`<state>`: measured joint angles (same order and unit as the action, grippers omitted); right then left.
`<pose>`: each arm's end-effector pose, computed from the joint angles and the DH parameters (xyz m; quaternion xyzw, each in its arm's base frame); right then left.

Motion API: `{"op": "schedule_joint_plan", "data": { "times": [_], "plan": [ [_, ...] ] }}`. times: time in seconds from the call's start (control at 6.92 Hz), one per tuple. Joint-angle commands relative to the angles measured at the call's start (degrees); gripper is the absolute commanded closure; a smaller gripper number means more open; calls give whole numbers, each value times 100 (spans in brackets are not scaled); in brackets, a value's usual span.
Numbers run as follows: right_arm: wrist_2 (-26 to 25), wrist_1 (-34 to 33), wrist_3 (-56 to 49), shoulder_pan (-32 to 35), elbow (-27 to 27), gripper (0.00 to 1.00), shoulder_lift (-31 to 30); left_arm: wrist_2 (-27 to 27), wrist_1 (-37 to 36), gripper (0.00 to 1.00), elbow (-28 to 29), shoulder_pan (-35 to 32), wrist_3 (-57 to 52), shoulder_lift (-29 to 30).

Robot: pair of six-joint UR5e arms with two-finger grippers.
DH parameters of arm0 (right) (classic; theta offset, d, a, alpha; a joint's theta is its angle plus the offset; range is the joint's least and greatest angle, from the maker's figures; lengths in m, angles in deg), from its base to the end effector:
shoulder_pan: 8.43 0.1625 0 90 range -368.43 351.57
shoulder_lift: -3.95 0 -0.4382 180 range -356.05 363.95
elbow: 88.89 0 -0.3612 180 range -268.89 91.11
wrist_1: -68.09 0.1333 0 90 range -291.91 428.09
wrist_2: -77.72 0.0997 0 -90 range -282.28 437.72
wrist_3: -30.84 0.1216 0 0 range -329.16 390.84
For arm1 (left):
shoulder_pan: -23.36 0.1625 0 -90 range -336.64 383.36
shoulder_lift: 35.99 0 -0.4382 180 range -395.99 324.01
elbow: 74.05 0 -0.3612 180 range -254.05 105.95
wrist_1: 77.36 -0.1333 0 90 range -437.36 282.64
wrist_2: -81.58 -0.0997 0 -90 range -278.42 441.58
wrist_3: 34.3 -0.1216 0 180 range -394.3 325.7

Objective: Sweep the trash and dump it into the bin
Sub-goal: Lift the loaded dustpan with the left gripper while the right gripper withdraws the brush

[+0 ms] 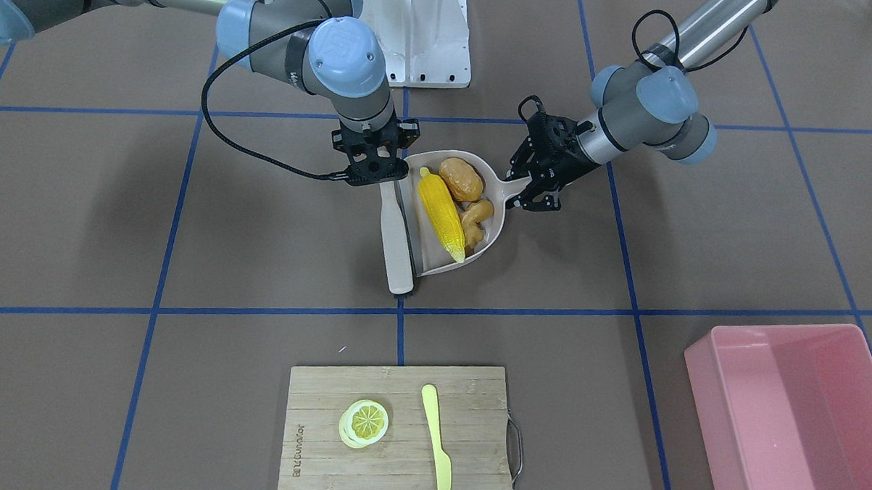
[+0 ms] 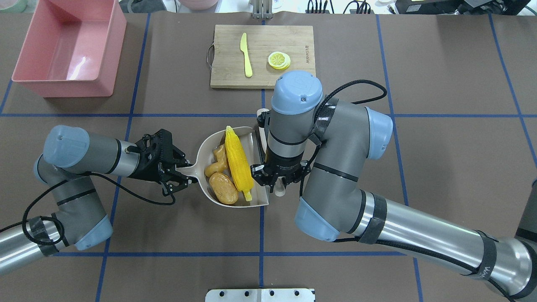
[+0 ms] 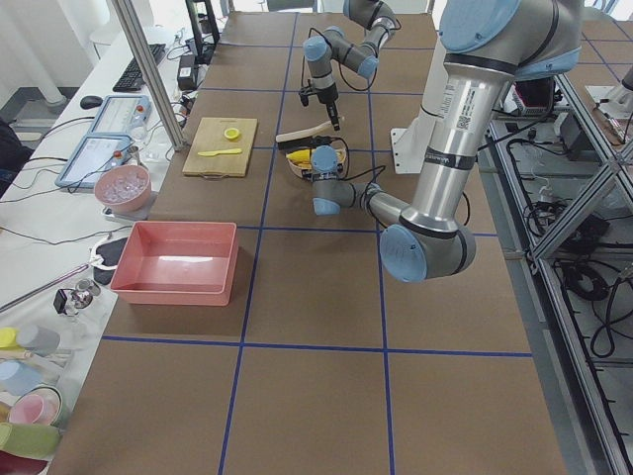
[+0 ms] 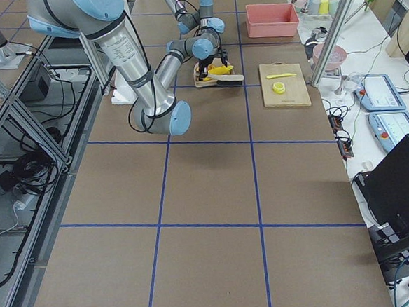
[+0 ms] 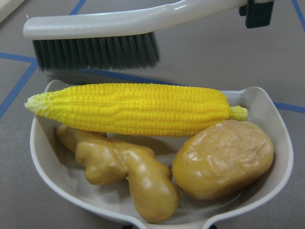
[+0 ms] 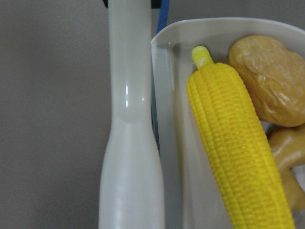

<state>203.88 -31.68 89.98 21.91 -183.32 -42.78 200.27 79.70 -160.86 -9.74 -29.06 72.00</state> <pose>-0.5579 -0.3978 0.2306 -0.0954 -0.4153 -0.1049 0.8986 0.4653 -0.3928 0.4034 0.4470 0.4879 0.4650 0.5881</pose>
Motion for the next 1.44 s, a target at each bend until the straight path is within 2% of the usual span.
{"op": "schedule_joint_plan", "data": {
  "times": [0.0,0.29,0.43,0.58,0.72,0.87,1.16,1.3],
  "plan": [
    [-83,-741,-191,200,-669,100,-308,22,1,91,-46,-4,-23,-6],
    [-110,-938,-307,428,-1276,100,-983,40,1,96,-212,-30,-40,-50],
    [-101,-938,-315,646,-1453,100,-1318,49,1,96,-483,-74,-14,-111],
    [-119,-938,-394,796,-1690,100,-1704,5,-8,100,-842,-170,12,-433],
    [-154,-912,-482,928,-1892,100,-2099,-39,1,100,-890,-536,30,-489],
    [-197,-860,-657,999,-2190,100,-2617,-474,-69,100,-881,-844,674,-498],
    [-277,-563,-1357,1428,-2710,100,-3872,-505,-87,100,-881,-1538,942,-516],
    [-268,-99,-1440,1561,-2886,100,-4618,-531,-18,100,-890,-1785,1744,-594]
  ]
}}
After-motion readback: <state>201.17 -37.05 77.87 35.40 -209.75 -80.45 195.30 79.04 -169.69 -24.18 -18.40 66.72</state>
